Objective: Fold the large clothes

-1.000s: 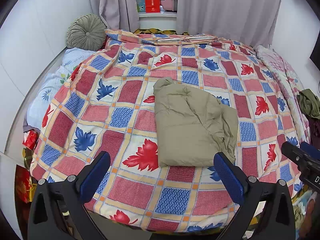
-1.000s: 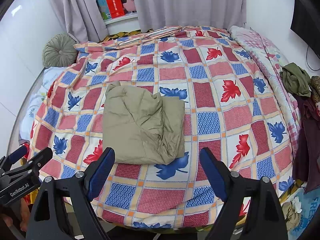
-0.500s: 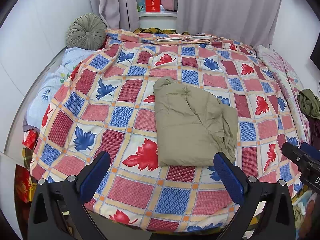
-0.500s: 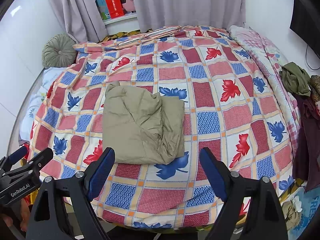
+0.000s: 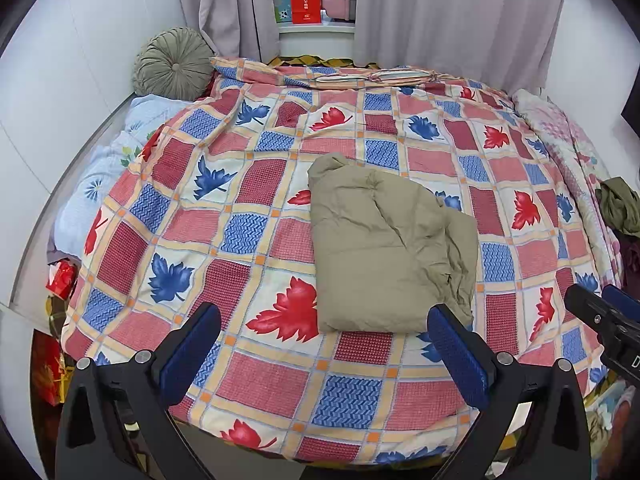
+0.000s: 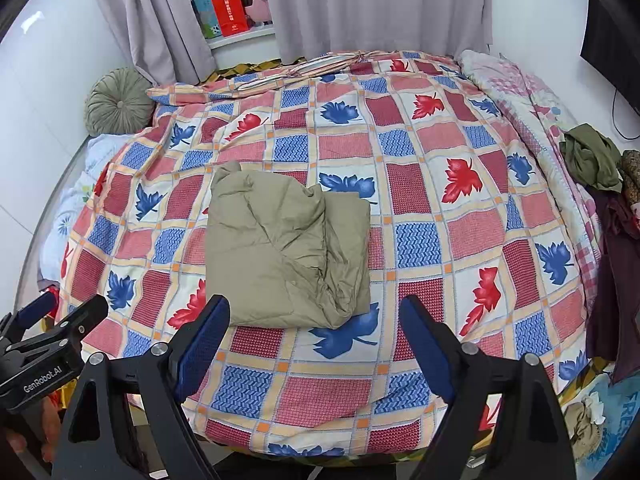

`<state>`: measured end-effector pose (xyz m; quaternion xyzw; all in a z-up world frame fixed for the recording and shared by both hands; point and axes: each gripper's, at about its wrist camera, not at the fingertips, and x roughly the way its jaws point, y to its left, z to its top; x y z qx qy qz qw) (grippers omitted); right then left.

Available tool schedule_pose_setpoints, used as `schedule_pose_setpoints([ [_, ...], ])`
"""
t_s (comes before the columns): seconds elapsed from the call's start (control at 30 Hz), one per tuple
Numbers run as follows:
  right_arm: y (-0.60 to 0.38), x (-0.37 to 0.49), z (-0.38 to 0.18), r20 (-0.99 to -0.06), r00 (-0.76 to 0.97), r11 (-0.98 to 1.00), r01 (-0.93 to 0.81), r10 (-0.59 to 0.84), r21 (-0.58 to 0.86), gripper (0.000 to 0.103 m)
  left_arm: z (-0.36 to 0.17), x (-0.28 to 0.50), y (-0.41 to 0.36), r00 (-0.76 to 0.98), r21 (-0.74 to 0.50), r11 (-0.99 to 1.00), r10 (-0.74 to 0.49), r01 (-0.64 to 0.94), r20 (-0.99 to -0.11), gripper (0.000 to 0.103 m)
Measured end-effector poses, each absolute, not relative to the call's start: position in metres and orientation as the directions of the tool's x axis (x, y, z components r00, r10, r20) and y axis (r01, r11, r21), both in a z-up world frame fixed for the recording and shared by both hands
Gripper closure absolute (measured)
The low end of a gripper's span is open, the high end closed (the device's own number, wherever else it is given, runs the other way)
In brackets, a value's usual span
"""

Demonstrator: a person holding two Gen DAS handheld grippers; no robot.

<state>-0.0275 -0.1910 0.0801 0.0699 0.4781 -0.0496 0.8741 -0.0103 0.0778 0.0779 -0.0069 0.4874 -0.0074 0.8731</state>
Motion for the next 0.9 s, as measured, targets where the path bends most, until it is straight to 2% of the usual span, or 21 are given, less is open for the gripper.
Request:
schedule_pose_setpoints([
  [0.9, -0.1906, -0.0264, 0.0805, -0.844, 0.536, 0.986, 0.151, -0.019, 0.074, 0.014, 0.0794, -0.0102, 0.0785, 0.525, -0.017, 1.000, -0.021, 0.012, -0.851, 0.000],
])
